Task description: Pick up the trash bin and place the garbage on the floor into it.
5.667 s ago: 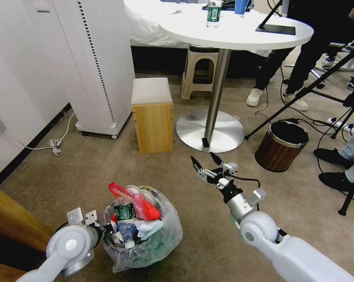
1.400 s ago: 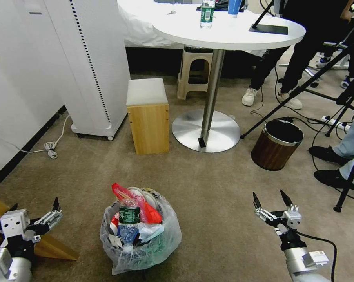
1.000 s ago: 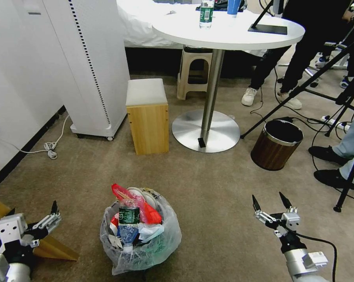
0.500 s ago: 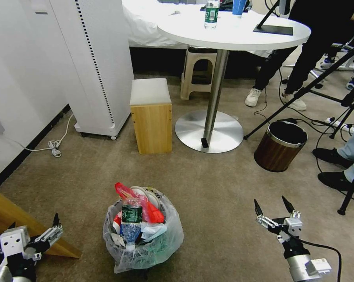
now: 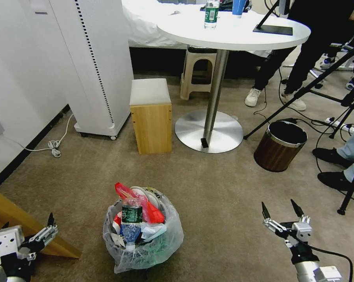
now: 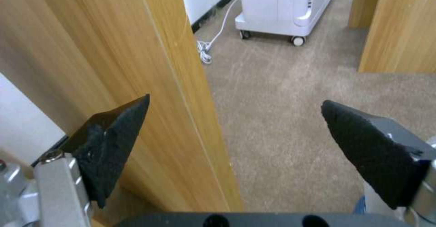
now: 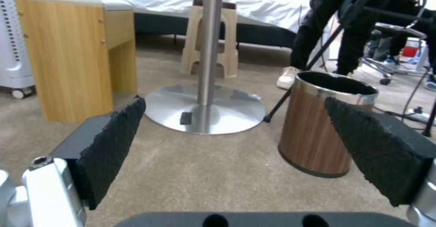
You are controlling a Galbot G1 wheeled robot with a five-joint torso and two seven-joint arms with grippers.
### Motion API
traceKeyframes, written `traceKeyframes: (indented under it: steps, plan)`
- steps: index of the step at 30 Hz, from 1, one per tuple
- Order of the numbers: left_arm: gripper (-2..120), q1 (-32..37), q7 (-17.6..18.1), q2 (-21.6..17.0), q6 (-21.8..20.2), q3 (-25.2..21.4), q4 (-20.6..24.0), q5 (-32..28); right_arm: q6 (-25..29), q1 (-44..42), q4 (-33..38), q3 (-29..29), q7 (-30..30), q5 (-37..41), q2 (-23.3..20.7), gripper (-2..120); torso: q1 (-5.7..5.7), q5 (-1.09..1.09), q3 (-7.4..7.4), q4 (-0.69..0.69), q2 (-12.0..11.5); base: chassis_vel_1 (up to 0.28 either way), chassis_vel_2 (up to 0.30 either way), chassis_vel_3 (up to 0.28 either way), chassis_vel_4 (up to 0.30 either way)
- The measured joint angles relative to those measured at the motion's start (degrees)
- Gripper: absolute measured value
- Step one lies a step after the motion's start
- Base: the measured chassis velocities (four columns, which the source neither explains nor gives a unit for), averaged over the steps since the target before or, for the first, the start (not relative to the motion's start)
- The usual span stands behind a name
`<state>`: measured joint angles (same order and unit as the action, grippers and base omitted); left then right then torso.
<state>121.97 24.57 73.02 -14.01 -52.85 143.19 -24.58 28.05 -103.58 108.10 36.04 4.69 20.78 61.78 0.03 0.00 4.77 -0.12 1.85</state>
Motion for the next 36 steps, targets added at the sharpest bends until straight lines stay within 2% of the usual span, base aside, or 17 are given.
traceKeyframes:
  steps: [17,27,36]
  plan:
    - [100,-0.2,1.1,-0.5,0.6,0.4,0.2,0.0,-0.3,-0.6,0.7,0.3,0.4,-1.1,1.2,100,0.00,0.00,0.00,-0.01,0.0,0.000,0.000,0.000,0.000]
    - [100,-0.5,1.2,-0.6,0.9,1.0,0.2,0.1,-0.1,-0.7,-0.3,-1.3,0.9,-3.2,3.8,100,0.00,0.00,0.00,-0.01,0.0,0.000,0.000,0.000,0.000]
    - [100,-0.6,1.3,-0.6,0.6,1.3,0.1,0.6,-0.2,-0.8,-0.2,-1.2,1.6,-3.9,3.5,100,0.00,0.00,0.00,-0.01,0.0,0.000,0.000,0.000,0.000]
